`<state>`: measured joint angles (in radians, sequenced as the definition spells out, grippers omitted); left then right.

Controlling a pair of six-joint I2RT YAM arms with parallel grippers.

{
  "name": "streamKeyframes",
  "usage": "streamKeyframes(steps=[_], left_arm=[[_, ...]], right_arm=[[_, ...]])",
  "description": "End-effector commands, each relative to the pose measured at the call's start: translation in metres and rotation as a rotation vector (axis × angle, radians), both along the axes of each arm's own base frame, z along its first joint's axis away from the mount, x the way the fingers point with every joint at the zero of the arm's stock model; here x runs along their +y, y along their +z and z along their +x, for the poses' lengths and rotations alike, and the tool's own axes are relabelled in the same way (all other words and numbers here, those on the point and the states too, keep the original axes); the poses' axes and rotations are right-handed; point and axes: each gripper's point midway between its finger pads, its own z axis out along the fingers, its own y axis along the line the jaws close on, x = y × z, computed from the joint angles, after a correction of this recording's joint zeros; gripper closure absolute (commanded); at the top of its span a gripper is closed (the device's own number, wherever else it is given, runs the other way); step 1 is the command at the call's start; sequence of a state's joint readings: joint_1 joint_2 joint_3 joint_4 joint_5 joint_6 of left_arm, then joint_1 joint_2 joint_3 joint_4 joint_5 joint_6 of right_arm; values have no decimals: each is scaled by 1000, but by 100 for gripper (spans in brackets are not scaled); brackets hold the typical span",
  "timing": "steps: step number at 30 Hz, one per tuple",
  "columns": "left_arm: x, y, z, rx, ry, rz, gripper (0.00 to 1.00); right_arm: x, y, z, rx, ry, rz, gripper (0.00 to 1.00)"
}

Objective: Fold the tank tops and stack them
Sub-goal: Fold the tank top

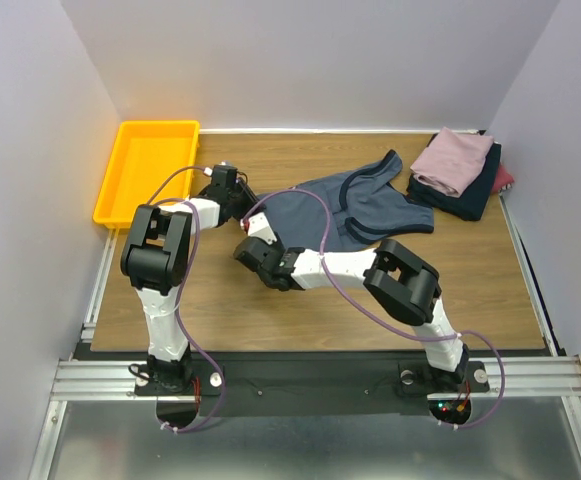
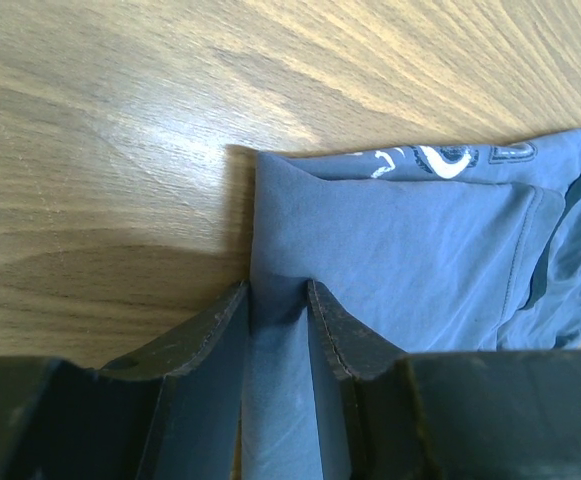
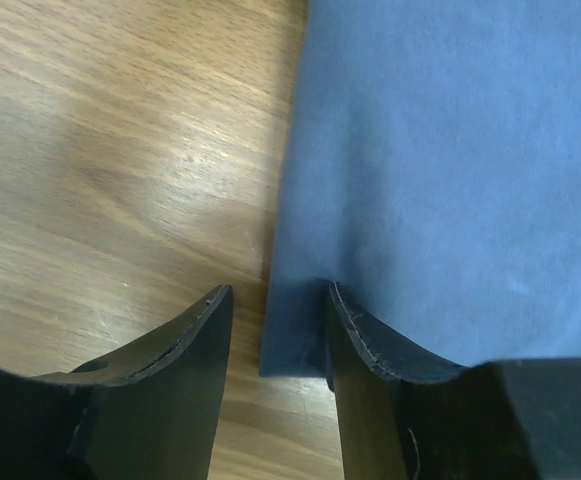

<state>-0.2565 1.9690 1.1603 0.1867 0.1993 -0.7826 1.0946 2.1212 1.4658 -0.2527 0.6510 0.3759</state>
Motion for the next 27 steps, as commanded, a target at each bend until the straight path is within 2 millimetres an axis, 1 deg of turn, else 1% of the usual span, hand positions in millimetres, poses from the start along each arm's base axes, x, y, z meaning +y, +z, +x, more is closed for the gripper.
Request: streamKeyframes(steps=[1,2,4,6,7,8,9,11,12,13,15,17,18,21,22,23,24,25,26,27], left_arm=[[6,-6,5,6,8,25,59],[7,-6,5,6,10,29,59],[8,-8,6,10,18,36,59],[8,-8,6,11,20,34,59],[9,-9,7,12,24,36,60],[9,-9,7,12,30,37,60],[10,-10,8,13,34,39,60],[12,-12,8,19,46,49,60],[15,-12,9,19,58,58,60],[16,-12,9,18,64,61,60],[18,-14,9,24,78,70,60],[23,-16,9,31,100,82,61],[25,-17,9,29,111,90,61],[30,-15,7,28,135,103,61],[36,-18,4,32,155,119,62],[39,-10,5,18,175,116,62],[48,-14,-1,24,209,145,62],[52,-12,-3,20,226,152,62],[55,-4,-5,6,248,148,62],[59,-3,-7,4,261,153,62]], right_arm=[[-3,-6,-5,12,-25,-23,51],[-5,-7,-6,9,-29,-37,50],[-4,-7,-9,16,-22,-34,49],[2,-3,-14,30,-5,-9,49],[9,-2,-17,52,13,16,49],[9,-1,-17,52,10,22,50],[15,0,-21,68,30,38,56],[20,0,-24,84,45,52,64],[22,1,-25,89,48,62,73],[24,0,-26,101,56,70,79],[27,2,-27,107,61,81,86],[30,7,-29,117,70,102,90],[32,11,-29,115,73,114,94],[41,23,-34,139,106,159,97],[44,26,-37,149,120,172,98],[51,33,-42,172,153,204,99],[54,37,-45,184,172,217,99],[57,39,-49,198,191,232,99],[63,45,-56,225,227,262,100],[65,49,-59,235,248,278,99]])
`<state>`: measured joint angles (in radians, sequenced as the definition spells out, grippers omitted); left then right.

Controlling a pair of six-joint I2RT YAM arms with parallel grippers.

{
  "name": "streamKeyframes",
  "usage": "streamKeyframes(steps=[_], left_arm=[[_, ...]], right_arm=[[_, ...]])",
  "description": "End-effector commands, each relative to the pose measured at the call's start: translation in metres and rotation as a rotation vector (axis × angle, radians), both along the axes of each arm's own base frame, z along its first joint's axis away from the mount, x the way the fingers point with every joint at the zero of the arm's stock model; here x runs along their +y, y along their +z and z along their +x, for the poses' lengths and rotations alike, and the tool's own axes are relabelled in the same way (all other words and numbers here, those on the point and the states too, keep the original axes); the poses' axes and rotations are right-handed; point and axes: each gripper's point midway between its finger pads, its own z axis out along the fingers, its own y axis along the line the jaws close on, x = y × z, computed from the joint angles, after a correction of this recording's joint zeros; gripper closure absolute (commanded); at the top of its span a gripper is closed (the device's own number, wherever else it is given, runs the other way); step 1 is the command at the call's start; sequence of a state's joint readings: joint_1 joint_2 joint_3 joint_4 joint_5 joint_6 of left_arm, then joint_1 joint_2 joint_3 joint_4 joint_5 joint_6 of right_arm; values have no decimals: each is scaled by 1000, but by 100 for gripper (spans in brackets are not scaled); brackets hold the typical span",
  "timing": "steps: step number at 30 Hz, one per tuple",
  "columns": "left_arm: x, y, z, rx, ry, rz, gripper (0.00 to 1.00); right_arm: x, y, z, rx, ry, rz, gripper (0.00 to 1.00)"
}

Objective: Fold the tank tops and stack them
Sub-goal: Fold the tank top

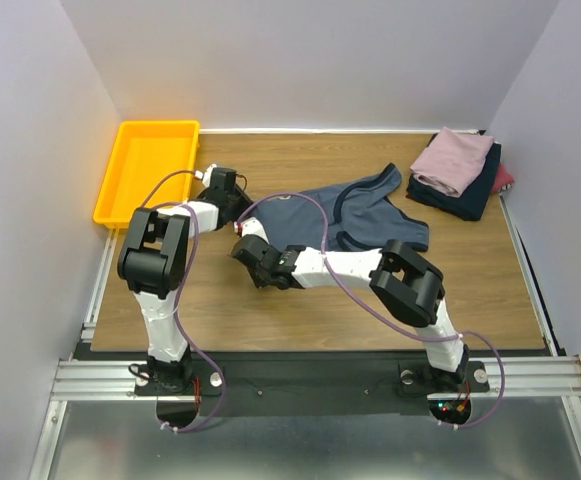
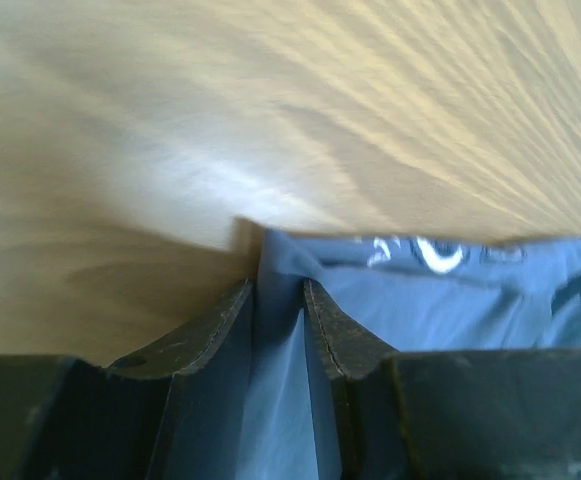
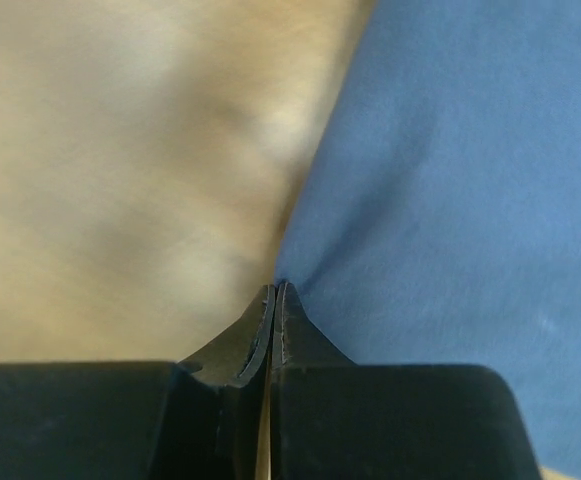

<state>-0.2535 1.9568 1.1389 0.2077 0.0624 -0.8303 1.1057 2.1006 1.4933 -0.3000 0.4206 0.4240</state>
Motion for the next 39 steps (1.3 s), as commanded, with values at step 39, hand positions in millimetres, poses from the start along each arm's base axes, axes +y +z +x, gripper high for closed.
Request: streamKeyframes(steps=[39], left_arm=[[139,148,-45,-190,382,183,100]], right_arm=[[105,179,-77,189,436,617,100]])
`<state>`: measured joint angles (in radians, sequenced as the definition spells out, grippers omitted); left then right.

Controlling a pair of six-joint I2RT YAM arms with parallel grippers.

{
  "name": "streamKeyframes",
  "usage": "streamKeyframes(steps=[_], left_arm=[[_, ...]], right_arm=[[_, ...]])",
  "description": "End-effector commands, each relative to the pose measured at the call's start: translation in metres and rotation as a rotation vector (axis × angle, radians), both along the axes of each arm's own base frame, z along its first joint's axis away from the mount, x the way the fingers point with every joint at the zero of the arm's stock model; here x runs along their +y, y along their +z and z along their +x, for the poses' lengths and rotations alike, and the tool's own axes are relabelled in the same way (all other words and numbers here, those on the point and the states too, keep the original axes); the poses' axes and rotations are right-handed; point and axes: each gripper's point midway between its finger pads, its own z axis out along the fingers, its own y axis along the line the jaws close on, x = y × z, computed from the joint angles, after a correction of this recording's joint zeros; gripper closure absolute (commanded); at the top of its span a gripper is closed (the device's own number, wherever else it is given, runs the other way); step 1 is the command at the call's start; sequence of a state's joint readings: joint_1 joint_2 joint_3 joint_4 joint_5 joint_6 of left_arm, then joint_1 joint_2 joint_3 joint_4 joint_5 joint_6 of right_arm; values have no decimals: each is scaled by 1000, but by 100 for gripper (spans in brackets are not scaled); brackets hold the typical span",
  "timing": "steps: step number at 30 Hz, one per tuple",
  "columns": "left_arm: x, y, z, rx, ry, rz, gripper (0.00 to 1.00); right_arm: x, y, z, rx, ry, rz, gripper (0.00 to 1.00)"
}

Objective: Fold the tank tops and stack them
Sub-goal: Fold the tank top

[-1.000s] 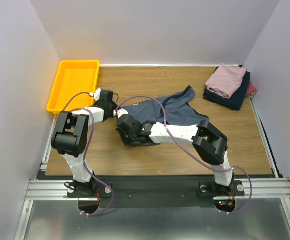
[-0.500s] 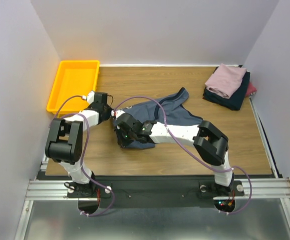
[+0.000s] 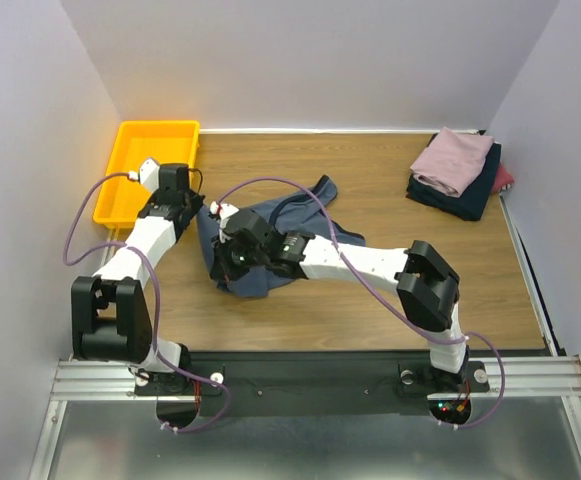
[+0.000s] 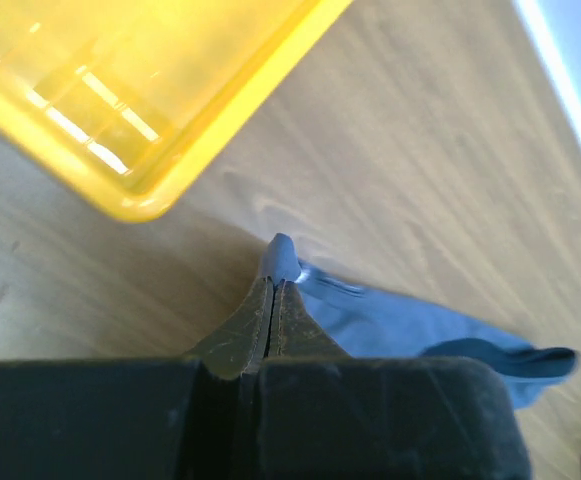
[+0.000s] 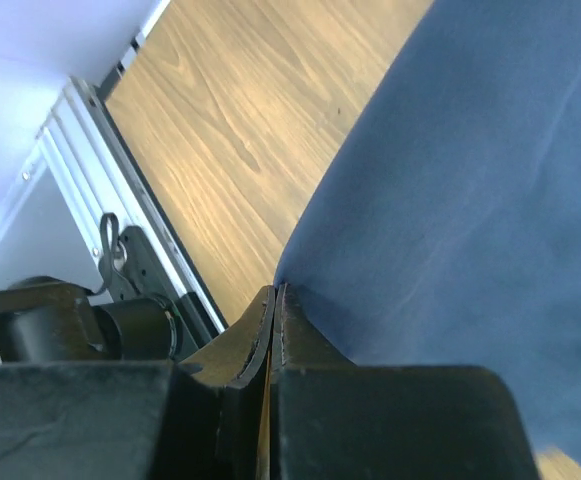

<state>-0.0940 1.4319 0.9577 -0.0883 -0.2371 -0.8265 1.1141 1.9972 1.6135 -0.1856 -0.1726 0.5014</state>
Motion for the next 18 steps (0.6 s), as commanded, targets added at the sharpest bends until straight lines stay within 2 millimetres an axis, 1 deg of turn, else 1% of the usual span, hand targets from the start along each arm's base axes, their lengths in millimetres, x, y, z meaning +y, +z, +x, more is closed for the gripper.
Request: streamKeyframes(steps=[1,2,3,4,5,6,7,8,9,10,11,12,13,14,15,16,17,18], left_arm=[[-9,58,29,-132,-43,4,100],[-15,61,34,-138,-60,-3,100],[-22,56,40,-126,-77,-8,100],[-36,68,47,-147,-103,-12,100],[-45,70,51,-151,-116,-14,100],[-54,64,57,-137,-126,-19,100],[-62,76,65,-162,-134,-26,100],[-79,78,68,-164,-159,-39,100],[-87,79,78,-162,-166,-43,100],[-102,80,80,-161,-186,-52,100],[-110,80,84,-160,-193,-56,100],[-119,70,89,-142,-203,-59,100],[-128,80,95,-162,-213,-70,100],[-136,82,99,-168,-223,-79,100],[-150,74,102,-153,-241,-87,100],[-157,74,105,-154,-250,-92,100],[-168,86,112,-182,-262,-110,100],[-183,77,113,-164,-286,-112,100]], right_arm=[[-2,57,5,-54,-12,115,100],[-6,63,12,-60,-29,124,100],[-16,64,17,-58,-45,121,100],[-27,62,32,-57,-81,115,99],[-35,63,37,-57,-96,113,100],[-51,61,49,-53,-131,106,100],[-59,62,55,-55,-147,105,100],[-66,63,60,-56,-162,105,100],[-83,63,70,-63,-197,100,100],[-90,63,74,-65,-210,96,99],[-98,62,79,-68,-227,92,100],[-106,63,84,-73,-250,91,100],[-120,59,90,-72,-278,79,100],[-128,60,94,-75,-294,79,100],[-135,59,97,-71,-307,76,100],[-147,57,106,-68,-337,72,100],[-157,54,106,-63,-352,67,100],[-164,51,108,-61,-369,59,100]])
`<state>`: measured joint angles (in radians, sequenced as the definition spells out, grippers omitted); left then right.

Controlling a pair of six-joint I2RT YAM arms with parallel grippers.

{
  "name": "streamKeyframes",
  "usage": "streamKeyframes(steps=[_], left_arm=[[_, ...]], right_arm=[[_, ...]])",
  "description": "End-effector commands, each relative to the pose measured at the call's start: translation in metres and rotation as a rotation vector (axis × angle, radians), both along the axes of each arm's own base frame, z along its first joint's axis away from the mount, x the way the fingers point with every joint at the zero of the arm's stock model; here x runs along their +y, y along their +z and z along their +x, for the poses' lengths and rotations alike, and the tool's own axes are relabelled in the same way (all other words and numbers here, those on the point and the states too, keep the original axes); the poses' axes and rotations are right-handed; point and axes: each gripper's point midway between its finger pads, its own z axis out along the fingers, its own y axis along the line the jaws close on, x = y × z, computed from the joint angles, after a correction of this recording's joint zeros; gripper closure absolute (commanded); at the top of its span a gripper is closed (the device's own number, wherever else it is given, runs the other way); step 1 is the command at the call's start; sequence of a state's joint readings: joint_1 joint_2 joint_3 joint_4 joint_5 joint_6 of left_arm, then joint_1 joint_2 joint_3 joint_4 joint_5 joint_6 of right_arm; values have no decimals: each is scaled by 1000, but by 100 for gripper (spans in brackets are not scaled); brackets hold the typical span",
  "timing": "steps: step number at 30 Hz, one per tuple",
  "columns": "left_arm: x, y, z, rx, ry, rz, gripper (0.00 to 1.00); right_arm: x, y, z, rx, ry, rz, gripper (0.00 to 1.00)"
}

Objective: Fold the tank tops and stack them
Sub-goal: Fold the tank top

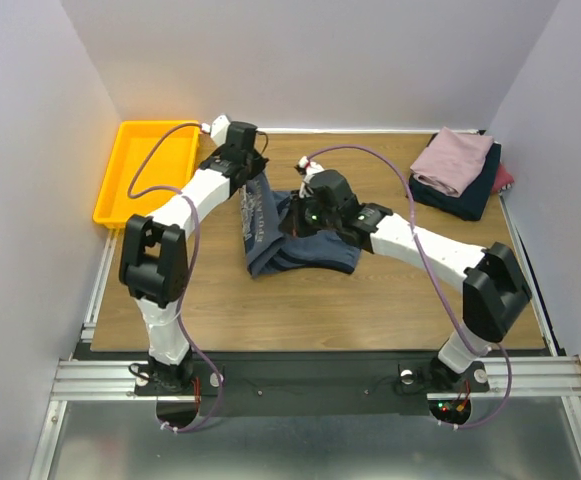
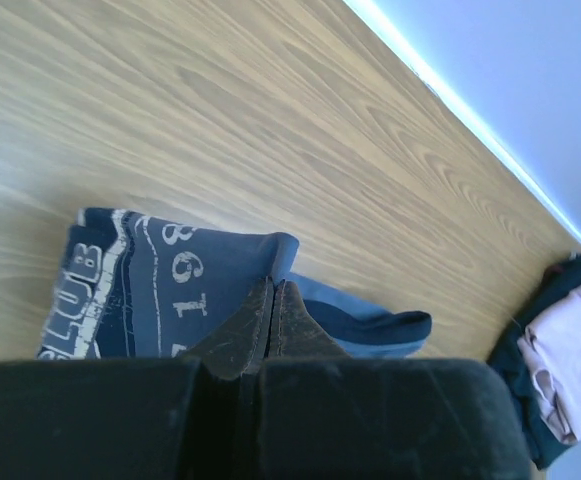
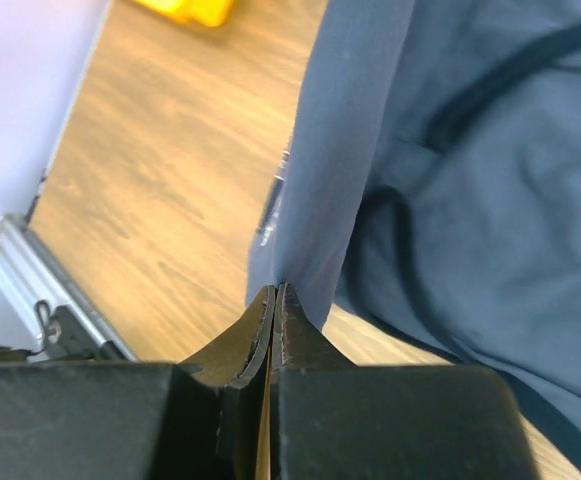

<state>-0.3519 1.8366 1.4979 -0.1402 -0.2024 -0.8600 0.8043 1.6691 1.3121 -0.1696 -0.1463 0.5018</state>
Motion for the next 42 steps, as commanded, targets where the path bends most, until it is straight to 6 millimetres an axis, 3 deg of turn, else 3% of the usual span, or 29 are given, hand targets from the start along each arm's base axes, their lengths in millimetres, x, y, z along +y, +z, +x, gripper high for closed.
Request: streamKeyframes(steps=[1,4,5,6,8,9,10,12,14,15,16,17,18,19,21,23,24,26,29,32,33,35,36,38,39,40,41,42], left_arm=[[-38,44,21,-101,-29,-67,100],[-66,33,27,-85,-69,-73,100],[-74,41,31,-101,-83,-87,100],[-86,32,32,-88,-98,-87,100],[-102,39,35,-107,-126,-104,100],[-109,31,38,-100,-136,-102,100],[-124,42,38,-128,-164,-121,100],[-138,38,40,-139,-196,-134,100],[-165,51,39,-193,-268,-173,100],[-176,38,41,-182,-294,-171,100],[-188,52,43,-210,-326,-190,100],[-204,36,42,-192,-359,-180,100],[-213,33,42,-194,-380,-184,100],[-225,45,42,-220,-410,-201,100],[-242,24,42,-199,-439,-200,100],[-264,22,34,-197,-491,-221,100],[-273,11,35,-199,-508,-232,100],[-295,16,28,-238,-573,-287,100],[-319,2,21,-250,-648,-325,94],[-325,6,18,-275,-679,-332,75],[-325,7,17,-281,-692,-329,66],[-325,11,15,-299,-718,-311,63],[-323,21,13,-313,-723,-310,62],[-317,22,9,-322,-739,-316,60],[-309,42,9,-350,-736,-330,59],[-303,49,8,-361,-733,-336,59],[-295,41,6,-347,-733,-337,59],[-280,67,7,-384,-719,-346,59]], right_arm=[[-32,14,13,-33,-69,24,100],[-62,6,20,-25,-139,7,100],[-69,2,22,-20,-161,0,100],[-84,-1,24,-25,-203,-12,100],[-99,-5,25,-29,-256,-30,99],[-110,-18,23,-18,-291,-59,100],[-120,-14,24,-33,-335,-56,100],[-141,-23,21,-41,-404,-87,100],[-152,-30,17,-34,-452,-97,100],[-157,-33,14,-32,-473,-99,100],[-166,-41,8,-20,-504,-105,100],[-173,-43,7,-23,-536,-109,100],[-176,-45,4,-20,-549,-107,100],[-183,-52,-3,-7,-568,-107,100],[-192,-59,-8,-1,-600,-112,100],[-201,-63,-9,-7,-641,-123,100],[-208,-67,-12,-11,-664,-134,99],[-215,-73,-14,-5,-695,-141,99],[-225,-81,-18,1,-735,-166,99],[-232,-85,-18,5,-761,-200,94],[-233,-85,-18,7,-764,-205,83],[-234,-83,-18,9,-771,-211,69],[-234,-81,-18,5,-768,-207,57],[-234,-69,-16,-19,-770,-194,45],[-237,-67,-17,-24,-775,-204,37],[-237,-61,-15,-33,-779,-200,34],[-237,-54,-14,-43,-777,-201,32],[-236,-50,-12,-50,-775,-196,27]])
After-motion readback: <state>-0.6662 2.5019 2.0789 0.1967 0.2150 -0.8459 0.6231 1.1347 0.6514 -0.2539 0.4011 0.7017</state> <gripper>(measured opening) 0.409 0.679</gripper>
